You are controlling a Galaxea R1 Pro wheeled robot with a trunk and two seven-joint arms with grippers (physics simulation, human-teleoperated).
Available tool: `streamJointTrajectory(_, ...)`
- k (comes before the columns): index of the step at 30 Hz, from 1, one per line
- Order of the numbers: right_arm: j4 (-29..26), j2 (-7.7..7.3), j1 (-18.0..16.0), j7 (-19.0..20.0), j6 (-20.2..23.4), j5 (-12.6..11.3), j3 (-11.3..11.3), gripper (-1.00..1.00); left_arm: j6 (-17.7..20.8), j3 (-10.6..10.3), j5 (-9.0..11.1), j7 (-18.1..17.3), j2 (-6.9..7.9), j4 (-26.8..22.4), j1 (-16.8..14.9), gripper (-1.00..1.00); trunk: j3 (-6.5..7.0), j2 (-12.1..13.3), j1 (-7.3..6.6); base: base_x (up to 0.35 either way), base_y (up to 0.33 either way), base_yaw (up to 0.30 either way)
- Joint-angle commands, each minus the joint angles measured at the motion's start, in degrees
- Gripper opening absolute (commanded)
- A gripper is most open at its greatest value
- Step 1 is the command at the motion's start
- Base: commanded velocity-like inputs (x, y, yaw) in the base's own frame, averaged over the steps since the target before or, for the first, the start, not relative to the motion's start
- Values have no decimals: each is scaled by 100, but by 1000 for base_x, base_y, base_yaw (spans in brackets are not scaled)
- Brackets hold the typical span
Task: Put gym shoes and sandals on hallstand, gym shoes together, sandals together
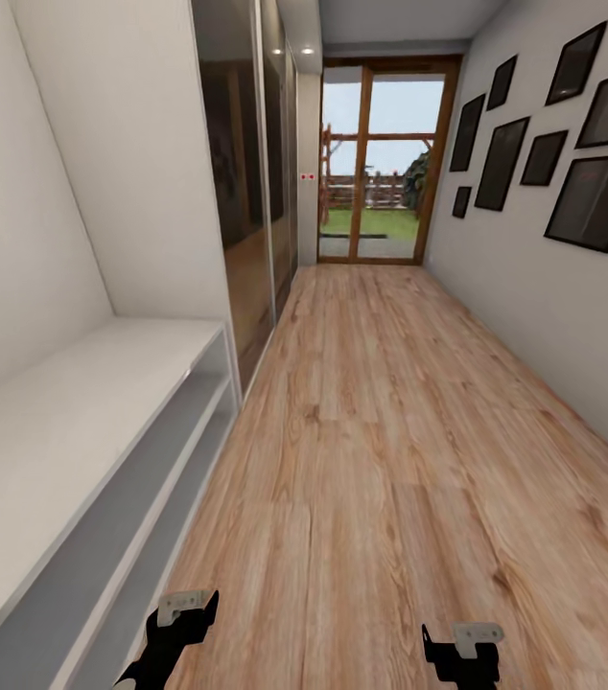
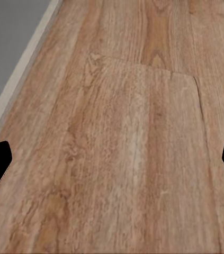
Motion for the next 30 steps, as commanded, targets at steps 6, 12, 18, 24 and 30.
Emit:
streamJointTrajectory(6, 5, 2, -4, -33, -16, 61, -29, 100, -22, 49, -53, -30, -8, -5, -4, 100, -5, -2, 2, 338, 0, 0)
streamJointTrajectory(12, 8, 3, -4, -33, -16, 61, -29, 100, -22, 49, -53, -30, -11, -6, -4, 100, -5, -2, 2, 339, -5, 0)
streamJointTrajectory(18, 7, 4, -4, -33, -16, 61, -29, 100, -22, 49, -53, -30, -11, -3, -4, 100, -5, -2, 2, 339, -66, 0)
streamJointTrajectory(24, 4, 3, -4, -37, -16, 61, -29, 100, -22, 49, -53, -37, -11, -2, -4, 100, -5, -2, 2, 339, -76, 0)
streamJointTrajectory(30, 4, 2, -4, -40, -16, 61, -29, 100, -22, 49, -53, -38, -11, -1, -4, 100, -5, -2, 2, 339, -60, 0)
